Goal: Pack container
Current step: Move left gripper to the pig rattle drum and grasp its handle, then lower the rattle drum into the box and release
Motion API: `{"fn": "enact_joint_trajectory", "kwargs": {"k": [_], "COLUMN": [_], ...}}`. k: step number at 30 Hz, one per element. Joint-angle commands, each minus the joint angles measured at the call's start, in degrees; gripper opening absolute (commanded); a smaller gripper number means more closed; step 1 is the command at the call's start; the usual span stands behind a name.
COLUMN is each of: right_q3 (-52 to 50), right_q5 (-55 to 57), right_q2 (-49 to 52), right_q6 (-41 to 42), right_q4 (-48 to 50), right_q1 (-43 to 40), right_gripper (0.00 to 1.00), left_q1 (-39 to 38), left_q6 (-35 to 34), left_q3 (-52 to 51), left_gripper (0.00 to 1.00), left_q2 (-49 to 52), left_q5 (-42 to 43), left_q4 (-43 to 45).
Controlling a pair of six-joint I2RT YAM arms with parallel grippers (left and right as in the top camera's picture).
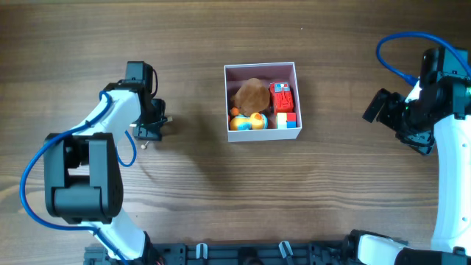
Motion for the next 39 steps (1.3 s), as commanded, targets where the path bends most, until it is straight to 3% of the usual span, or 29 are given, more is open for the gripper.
{"fn": "enact_joint_trajectory", "kwargs": {"k": [1,4,8,11,15,18,22,27,32,36,39], "right_q3": [0.5,0.5,0.5,0.5,0.5,0.5,0.5,0.5,0.5,0.5,0.5], "right_q5": [0.1,0.1,0.1,0.1,0.1,0.1,-0.3,-0.3,-0.3,-0.3,-0.3], "right_q2": [0.2,0.2,0.2,0.2,0.2,0.2,0.2,0.2,0.2,0.2,0.2], "right_q6": [-0.4,-0.3,-0.3,-0.3,-0.3,-0.3,-0.2,-0.2,-0.2,-0.2,-0.2], "right_q4": [0.0,0.4,0.5,1.0,1.3,1.4,1.8,1.8,1.7,1.3,1.3], "right_q1": [-0.1,-0.1,-0.1,-0.1,-0.1,-0.1,-0.1,-0.1,-0.1,-0.1,-0.1], "right_gripper": [1.0,1.0,1.0,1.0,1.0,1.0,1.0,1.0,1.0,1.0,1.0], "left_q1": [-0.1,-0.1,-0.1,-0.1,-0.1,-0.7,-8.6,-20.3,-32.7,-36.2,-37.6], "left_q6": [9.9,18.2,29.9,42.6,53.2,62.3,70.9,73.7,73.6,66.0,65.9], "left_q3": [-2.2,-2.2,-2.2,-2.2,-0.2,6.5,18.6,21.6,21.6,21.6,21.6], "left_gripper": [0.52,0.31,0.1,0.09,0.04,0.04,0.04,0.04,0.04,0.04,0.04], "left_q2": [4.6,4.6,4.6,4.6,2.7,-2.1,-9.5,-12.9,-8.2,-1.6,1.9], "left_q5": [3.1,1.9,1.9,1.9,5.1,9.3,9.4,8.8,3.8,3.8,3.9], "left_q4": [-1.0,-3.9,-5.6,-5.8,-7.8,-13.0,-18.9,-14.8,-6.2,-3.4,-2.4]}}
